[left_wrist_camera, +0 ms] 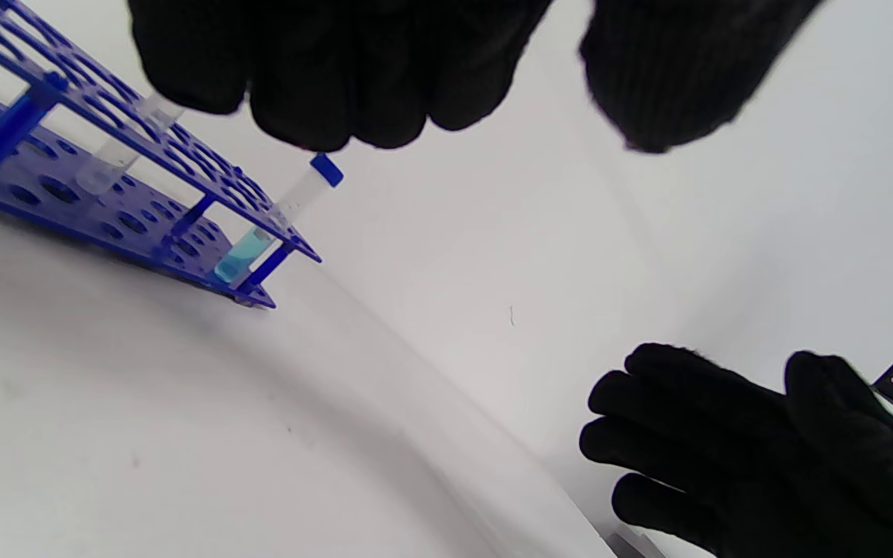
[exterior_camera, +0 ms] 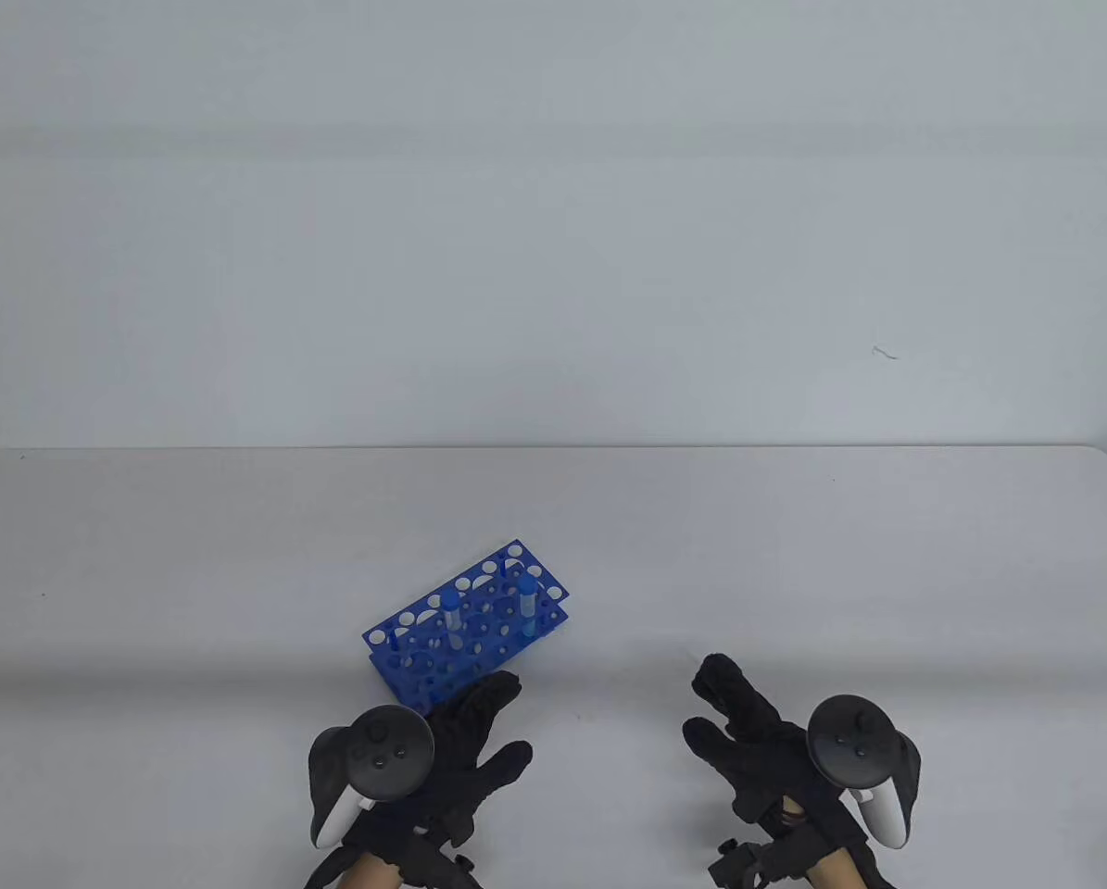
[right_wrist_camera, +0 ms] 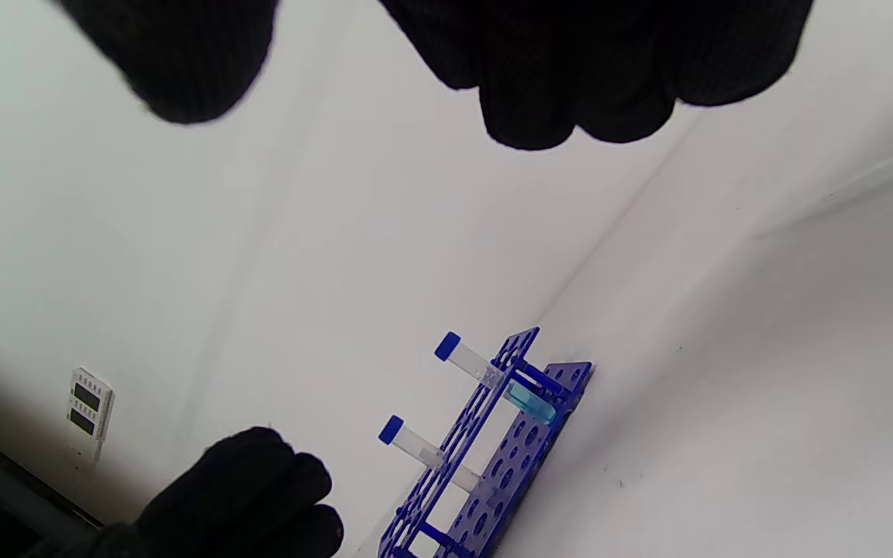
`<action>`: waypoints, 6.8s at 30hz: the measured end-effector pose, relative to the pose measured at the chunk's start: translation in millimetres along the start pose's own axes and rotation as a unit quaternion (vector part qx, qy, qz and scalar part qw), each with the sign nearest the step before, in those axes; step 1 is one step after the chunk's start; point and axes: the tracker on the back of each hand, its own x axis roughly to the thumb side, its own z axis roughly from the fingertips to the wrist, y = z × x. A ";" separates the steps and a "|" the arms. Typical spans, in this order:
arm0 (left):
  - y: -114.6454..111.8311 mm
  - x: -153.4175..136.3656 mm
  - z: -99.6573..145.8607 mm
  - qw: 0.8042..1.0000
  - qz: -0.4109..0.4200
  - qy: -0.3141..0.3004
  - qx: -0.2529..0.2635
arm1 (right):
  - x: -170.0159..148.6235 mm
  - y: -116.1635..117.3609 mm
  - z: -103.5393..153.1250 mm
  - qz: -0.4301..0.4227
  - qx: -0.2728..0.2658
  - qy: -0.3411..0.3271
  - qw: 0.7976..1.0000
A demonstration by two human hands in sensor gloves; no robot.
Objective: Press a plastic transfer pipette bulb to move liquid between test tubes
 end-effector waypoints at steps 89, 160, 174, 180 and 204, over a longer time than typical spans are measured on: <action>19.7 -92.2 -96.5 0.915 -0.329 0.220 -0.078 | 3.8 0.8 -3.1 0.009 0.023 0.004 1.000; -2.8 -14.1 -32.0 0.944 -0.272 -0.028 -0.185 | 3.2 0.3 -2.8 0.013 0.026 0.011 1.000; 44.0 -11.4 12.1 0.996 0.081 -0.034 0.019 | 4.2 4.2 -2.1 0.020 0.031 0.000 0.999; 28.8 -21.7 13.8 0.992 0.122 -0.024 0.023 | 3.6 6.5 -1.5 0.021 0.036 -0.003 0.999; 19.3 -36.5 13.2 0.988 0.151 -0.017 0.011 | 14.4 75.1 5.7 0.346 0.016 -0.033 0.937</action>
